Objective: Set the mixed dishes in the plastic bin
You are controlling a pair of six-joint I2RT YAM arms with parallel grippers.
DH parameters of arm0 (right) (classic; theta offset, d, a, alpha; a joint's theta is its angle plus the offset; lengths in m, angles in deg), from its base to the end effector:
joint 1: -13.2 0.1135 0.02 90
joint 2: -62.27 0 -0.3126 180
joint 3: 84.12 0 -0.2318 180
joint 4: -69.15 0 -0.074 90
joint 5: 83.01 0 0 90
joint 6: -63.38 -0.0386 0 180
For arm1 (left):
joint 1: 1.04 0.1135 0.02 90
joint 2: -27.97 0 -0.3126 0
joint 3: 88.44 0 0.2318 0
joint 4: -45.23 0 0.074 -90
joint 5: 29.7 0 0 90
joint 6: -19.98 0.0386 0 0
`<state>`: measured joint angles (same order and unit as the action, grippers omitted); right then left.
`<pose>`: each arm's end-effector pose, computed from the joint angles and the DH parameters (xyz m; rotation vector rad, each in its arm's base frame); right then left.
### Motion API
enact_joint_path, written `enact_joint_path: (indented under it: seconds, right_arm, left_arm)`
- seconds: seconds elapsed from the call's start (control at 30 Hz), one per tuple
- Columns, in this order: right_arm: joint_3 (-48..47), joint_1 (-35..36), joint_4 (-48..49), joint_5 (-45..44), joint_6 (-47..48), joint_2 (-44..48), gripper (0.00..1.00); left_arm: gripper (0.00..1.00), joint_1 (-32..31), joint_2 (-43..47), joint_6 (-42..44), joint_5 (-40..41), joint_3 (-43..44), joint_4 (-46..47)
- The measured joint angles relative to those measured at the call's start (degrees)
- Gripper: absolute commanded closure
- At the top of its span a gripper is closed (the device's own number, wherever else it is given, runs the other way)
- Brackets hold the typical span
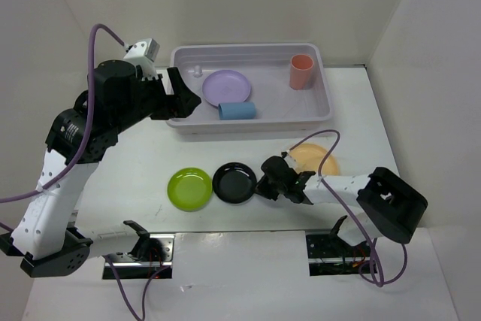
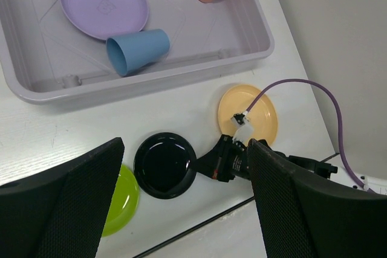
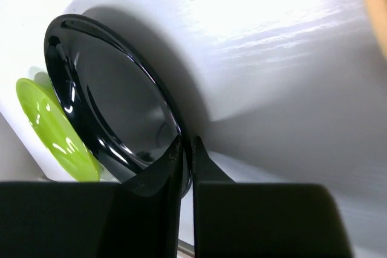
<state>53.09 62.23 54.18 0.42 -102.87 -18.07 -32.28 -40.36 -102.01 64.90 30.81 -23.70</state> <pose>0.1474 0.1630 0.1912 0.6735 2.5625 0.7283 0.1364 -0.0791 0.5492 -0.0693 1.9402 -0.6726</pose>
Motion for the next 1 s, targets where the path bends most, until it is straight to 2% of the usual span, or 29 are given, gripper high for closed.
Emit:
enact_joint_path:
  seconds: [0.2, 0.5, 0.73, 0.87, 1.0]
  right_arm:
    - [-0.8, 0.7, -1.4, -0.7, 0.1, 0.5, 1.00]
    - [-7.2, 1.3, -25.7, -6.4, 3.7, 18.6, 1.00]
    - [-13.7, 0.5, -35.6, -6.7, 6.8, 29.5, 1.00]
    - [-19.6, -5.8, -36.3, -6.3, 10.9, 31.4, 1.00]
    - [-24.7, -20.2, -33.2, -3.0, 17.4, 27.5, 1.00]
  left_arm:
    - [0.11, 0.0, 0.0, 0.0, 0.0, 0.0, 0.0]
    - [0.11, 0.0, -0.2, -1.2, -0.2, 0.0, 0.2]
    - [0.11, 0.0, -1.1, -1.3, -1.2, -0.3, 1.1]
    - [0.11, 0.0, -1.2, -1.3, -1.7, -1.2, 1.8]
    - [0.11, 0.0, -1.2, -1.3, -2.1, -2.1, 1.7]
